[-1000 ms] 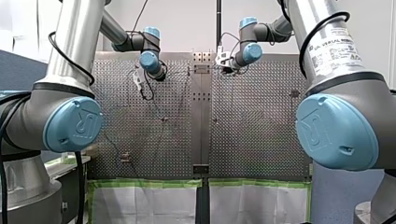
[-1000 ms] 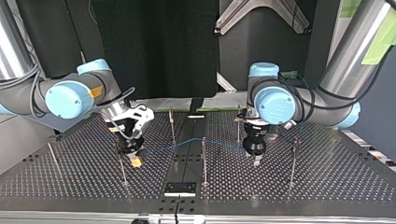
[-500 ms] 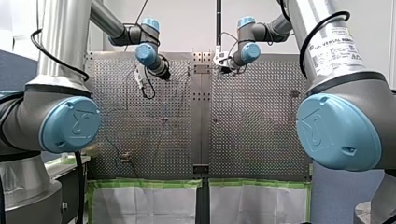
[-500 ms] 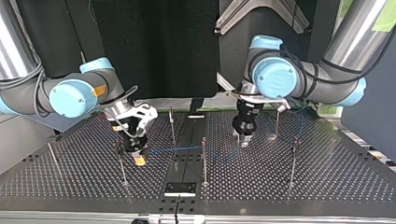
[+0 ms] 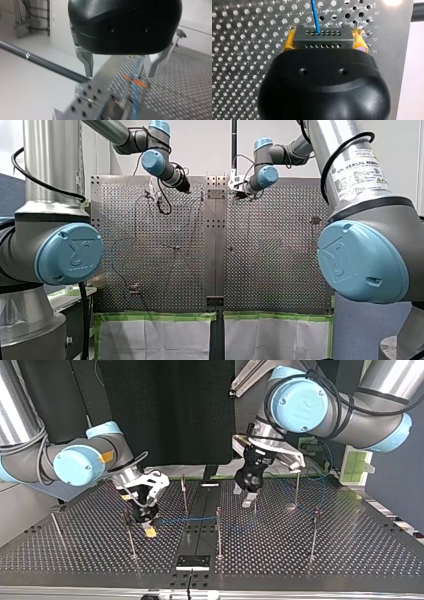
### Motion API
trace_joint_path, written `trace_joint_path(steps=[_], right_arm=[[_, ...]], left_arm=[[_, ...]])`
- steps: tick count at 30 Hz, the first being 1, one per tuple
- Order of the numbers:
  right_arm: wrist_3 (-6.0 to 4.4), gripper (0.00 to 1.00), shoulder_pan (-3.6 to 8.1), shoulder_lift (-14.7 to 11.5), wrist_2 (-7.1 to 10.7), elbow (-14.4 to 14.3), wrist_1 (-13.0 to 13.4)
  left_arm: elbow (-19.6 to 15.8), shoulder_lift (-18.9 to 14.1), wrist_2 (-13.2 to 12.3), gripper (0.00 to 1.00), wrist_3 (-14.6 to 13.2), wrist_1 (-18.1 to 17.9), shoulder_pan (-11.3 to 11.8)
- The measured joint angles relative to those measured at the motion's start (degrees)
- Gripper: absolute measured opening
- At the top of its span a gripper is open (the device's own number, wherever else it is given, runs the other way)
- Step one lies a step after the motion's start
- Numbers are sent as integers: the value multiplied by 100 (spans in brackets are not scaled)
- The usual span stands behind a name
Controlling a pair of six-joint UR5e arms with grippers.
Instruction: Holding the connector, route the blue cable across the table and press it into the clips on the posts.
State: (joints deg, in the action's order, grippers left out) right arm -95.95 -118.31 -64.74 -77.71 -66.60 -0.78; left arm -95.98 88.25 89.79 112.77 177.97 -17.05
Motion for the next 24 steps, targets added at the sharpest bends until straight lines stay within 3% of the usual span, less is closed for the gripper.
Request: trace_joint_path(steps=[7, 24], right_arm=[[-12, 0, 4, 0, -51, 1, 0], [-23, 0, 23, -3, -87, 1, -24]], left_arm=[[124, -243, 282, 100, -11, -144, -298], [978, 547, 1153, 100, -416, -214, -1173]])
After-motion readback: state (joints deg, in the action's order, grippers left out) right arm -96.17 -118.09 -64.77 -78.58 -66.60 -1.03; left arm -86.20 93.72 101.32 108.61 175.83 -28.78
